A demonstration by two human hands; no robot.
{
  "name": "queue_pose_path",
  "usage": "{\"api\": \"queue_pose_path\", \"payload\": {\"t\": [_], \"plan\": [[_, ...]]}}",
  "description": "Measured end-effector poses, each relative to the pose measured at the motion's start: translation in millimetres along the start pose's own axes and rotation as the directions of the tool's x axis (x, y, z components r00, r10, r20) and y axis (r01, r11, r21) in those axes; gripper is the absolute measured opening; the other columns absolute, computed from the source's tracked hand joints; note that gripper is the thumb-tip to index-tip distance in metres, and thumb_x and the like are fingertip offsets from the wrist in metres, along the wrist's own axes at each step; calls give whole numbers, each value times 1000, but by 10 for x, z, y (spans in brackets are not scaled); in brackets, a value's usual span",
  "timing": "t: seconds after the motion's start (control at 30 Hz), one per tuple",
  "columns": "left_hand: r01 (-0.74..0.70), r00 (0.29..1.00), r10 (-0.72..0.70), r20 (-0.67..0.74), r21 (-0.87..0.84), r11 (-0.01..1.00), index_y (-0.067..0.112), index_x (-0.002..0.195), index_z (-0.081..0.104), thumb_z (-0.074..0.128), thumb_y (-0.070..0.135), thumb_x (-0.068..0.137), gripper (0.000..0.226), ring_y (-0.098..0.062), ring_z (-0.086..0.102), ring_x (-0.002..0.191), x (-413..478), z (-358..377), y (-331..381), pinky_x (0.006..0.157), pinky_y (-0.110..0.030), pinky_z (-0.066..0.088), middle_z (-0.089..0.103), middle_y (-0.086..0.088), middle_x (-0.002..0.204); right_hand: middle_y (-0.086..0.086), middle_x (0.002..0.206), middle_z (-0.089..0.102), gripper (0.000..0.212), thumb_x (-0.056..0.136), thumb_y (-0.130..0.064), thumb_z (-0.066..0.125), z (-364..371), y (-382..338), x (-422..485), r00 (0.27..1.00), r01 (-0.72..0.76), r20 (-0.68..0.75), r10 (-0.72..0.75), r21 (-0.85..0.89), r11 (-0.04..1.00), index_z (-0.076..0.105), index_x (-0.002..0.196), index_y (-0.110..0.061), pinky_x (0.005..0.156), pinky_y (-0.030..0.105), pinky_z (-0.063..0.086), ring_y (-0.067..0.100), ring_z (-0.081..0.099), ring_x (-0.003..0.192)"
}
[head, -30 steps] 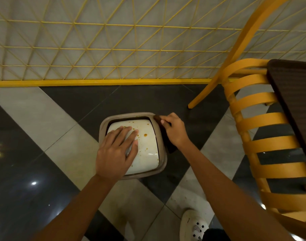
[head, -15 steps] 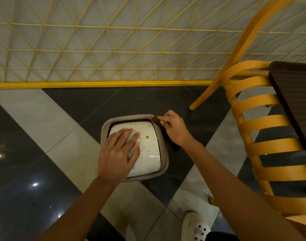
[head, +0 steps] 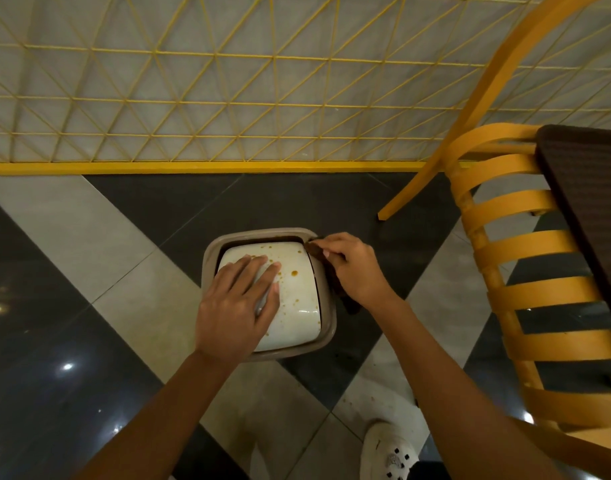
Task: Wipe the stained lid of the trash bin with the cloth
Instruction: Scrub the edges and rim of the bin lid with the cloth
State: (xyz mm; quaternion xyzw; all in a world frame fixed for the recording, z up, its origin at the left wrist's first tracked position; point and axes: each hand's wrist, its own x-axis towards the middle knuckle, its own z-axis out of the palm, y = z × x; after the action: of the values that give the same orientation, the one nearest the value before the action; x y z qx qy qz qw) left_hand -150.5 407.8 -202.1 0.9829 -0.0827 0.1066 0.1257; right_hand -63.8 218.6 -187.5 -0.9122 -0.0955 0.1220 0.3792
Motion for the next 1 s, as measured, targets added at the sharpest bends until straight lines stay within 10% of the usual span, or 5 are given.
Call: {"api": "queue_pose_path", "payload": {"t": [1.0], "plan": [[-33, 998, 33, -49, 6, 999, 14, 120, 61, 39, 38, 92, 43, -25, 58, 111, 9, 1, -3, 96, -39, 44, 64, -8, 119, 0, 121, 57, 31, 92, -5, 46, 175, -36, -437, 975, -85, -185, 121, 190, 978, 62, 115, -17, 89, 5, 34, 4, 48, 106]]}}
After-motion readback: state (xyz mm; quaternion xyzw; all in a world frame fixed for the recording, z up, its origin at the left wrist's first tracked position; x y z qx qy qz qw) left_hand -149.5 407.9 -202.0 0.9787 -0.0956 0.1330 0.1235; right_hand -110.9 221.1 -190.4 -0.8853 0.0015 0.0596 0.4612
